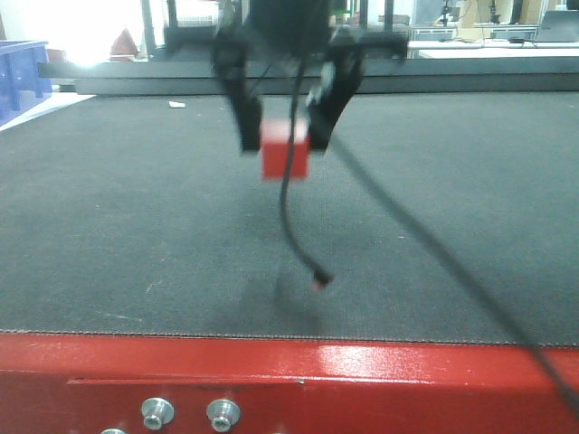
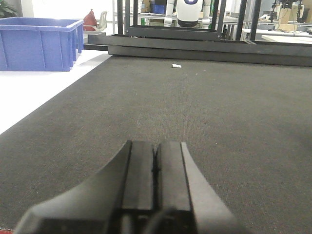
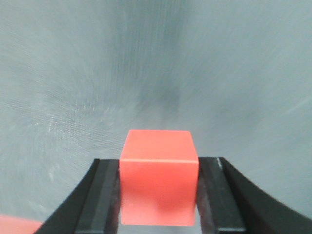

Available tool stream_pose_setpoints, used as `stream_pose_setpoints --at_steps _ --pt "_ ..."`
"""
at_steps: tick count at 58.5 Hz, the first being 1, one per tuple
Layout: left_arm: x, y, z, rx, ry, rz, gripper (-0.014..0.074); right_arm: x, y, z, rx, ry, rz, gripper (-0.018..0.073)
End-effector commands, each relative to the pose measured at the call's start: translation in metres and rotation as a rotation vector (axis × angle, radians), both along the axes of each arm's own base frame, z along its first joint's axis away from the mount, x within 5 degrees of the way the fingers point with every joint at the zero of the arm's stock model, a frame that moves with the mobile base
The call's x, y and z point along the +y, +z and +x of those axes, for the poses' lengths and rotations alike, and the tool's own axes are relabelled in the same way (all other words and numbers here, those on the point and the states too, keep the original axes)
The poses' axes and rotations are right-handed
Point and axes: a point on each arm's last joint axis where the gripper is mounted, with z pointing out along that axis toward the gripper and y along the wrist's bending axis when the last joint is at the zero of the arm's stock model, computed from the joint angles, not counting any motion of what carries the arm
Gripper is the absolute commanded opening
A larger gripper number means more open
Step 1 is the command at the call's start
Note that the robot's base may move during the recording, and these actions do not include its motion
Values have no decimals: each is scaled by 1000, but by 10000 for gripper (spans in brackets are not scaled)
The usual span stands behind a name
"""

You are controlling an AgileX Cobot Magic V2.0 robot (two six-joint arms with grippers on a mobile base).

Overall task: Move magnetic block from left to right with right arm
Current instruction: 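Raise the held red cube up and away from the table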

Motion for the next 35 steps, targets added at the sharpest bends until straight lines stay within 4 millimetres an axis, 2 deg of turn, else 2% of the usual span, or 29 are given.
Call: stream_pose_setpoints --at_steps 1,6,13,21,35 --pt "0 5 -1 -81 -5 -12 -117 -29 48 -13 -97 101 -26 387" --pt "0 5 -1 -81 -5 -12 -117 -49 57 -18 -136 171 -46 387" --pt "0 5 -1 -81 -5 -12 -117 -79 59 -27 -175 199 -66 387" --pt "0 5 -1 -81 -5 -12 -117 -119 49 -42 -232 176 -51 387" --pt "0 5 -1 -81 -5 -12 -117 -192 34 -78 -450 71 12 387"
